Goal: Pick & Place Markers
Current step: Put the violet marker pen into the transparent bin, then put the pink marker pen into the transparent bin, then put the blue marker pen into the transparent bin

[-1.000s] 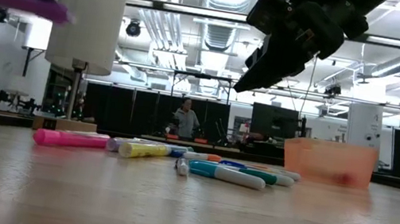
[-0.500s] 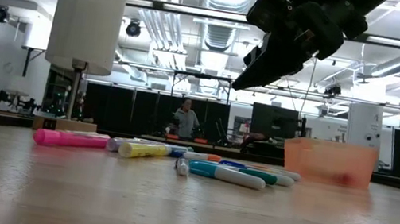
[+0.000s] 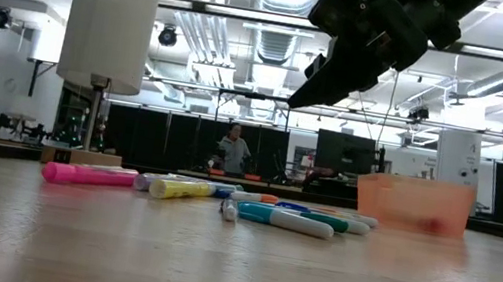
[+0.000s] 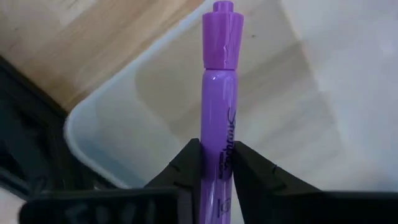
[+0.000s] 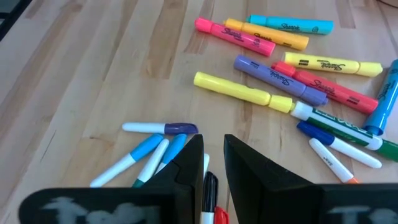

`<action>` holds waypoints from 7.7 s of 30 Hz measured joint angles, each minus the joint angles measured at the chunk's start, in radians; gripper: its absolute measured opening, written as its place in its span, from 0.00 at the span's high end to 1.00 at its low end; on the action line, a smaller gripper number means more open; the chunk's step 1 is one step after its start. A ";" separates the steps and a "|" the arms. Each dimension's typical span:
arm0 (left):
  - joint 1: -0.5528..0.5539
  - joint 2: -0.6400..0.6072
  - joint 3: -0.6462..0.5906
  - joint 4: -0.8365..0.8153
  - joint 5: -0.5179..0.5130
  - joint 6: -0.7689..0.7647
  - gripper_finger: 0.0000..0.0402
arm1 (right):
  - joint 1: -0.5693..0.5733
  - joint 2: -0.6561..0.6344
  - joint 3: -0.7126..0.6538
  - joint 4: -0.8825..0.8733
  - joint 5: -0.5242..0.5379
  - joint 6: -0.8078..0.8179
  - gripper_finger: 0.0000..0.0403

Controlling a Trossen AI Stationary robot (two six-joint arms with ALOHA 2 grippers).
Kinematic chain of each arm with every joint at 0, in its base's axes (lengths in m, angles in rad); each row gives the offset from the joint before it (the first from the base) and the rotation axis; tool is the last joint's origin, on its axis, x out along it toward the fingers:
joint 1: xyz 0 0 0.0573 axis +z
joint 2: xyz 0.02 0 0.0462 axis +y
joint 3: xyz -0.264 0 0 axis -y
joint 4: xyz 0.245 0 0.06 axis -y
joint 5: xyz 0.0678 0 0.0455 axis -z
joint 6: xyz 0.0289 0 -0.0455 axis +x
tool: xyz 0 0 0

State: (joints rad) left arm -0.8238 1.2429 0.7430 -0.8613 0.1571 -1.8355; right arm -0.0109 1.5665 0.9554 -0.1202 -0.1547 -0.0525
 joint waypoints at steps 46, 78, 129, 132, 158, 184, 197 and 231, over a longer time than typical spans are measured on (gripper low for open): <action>0.674 0.023 0.109 0.185 -0.213 0.739 0.62 | 0.033 -0.086 -0.017 0.050 -0.002 0.132 0.86; 0.718 0.322 0.179 0.137 -0.230 0.925 0.62 | 0.040 -0.086 -0.021 0.042 -0.002 0.108 0.86; 0.597 0.125 0.323 -0.157 -0.118 0.714 0.89 | 0.040 -0.086 -0.026 0.020 -0.002 0.093 0.86; 0.496 0.058 0.323 -0.181 -0.129 0.544 0.89 | 0.040 -0.085 -0.032 0.019 -0.002 0.088 0.86; -0.034 0.231 0.308 -0.193 -0.065 -0.166 0.87 | 0.040 -0.085 -0.043 0.021 -0.002 0.104 0.86; -0.012 0.246 0.249 -0.181 0.027 -0.035 0.60 | 0.072 -0.085 -0.043 0.030 0.000 0.159 0.86; 0.095 -0.003 0.266 -0.305 -0.255 0.006 0.59 | 0.094 -0.078 -0.044 0.053 0.001 0.182 0.86; 0.757 -0.092 0.267 -0.212 -0.373 0.746 0.59 | 0.133 -0.077 -0.053 0.132 0.008 0.207 0.86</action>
State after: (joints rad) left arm -0.0669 1.1508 1.0096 -1.0728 -0.2159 -1.0894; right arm 0.1223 1.4891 0.9020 0.0121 -0.1465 0.1547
